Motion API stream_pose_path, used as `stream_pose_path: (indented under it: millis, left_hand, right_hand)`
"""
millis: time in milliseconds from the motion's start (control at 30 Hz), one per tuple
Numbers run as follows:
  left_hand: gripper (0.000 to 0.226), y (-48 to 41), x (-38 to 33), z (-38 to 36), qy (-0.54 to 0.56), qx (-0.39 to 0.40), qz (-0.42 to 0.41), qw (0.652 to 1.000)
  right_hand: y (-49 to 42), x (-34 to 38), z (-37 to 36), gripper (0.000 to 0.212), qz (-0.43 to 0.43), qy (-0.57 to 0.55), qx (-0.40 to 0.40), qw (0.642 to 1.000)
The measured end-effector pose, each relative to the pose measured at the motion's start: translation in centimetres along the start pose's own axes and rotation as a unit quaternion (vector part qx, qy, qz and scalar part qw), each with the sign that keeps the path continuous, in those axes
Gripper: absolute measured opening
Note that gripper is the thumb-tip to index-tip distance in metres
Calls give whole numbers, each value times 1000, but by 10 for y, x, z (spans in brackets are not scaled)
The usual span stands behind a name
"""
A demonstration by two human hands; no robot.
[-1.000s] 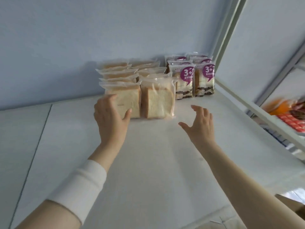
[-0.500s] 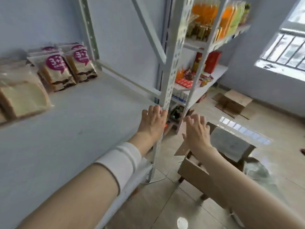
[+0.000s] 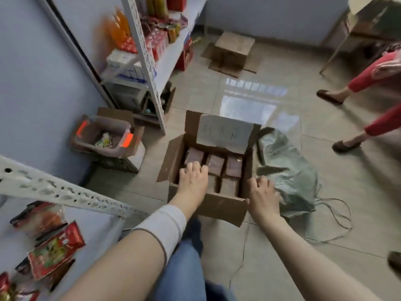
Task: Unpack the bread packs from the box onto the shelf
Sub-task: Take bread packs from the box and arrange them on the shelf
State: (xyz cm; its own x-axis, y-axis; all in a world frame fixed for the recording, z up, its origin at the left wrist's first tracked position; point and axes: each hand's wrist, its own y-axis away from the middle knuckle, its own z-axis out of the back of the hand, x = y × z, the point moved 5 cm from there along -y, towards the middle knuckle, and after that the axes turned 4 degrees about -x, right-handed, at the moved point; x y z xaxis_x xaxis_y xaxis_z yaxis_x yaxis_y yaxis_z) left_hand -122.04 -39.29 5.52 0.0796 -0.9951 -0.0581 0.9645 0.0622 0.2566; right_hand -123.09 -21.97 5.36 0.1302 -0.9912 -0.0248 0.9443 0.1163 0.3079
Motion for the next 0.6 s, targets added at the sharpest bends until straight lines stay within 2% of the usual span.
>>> stream_pose_path:
  millis: [200,333,467,533,600]
  left_hand:
    - [31,-122,0,-105,45,86,-18,995]
    - [43,-198,0,-197,67,143,-7,987]
    - [55,-262,-2,-276,164,159,76,971]
    - [57,-288,2,-303,241,138,167,946]
    - [57,-307,5,-321,290,103,235,922]
  right_hand:
    - [-110,3,-101,44,-59,-20,109,992]
    - [-190,-1,-183,48,-131,-69,145,978]
    - [-255,-14,-260,57,-221,-144,117,957]
    - [-277,-15,-290,64,-298,-197,105,928]
    - [-292,-9,-311,66,-328,-201,98,918]
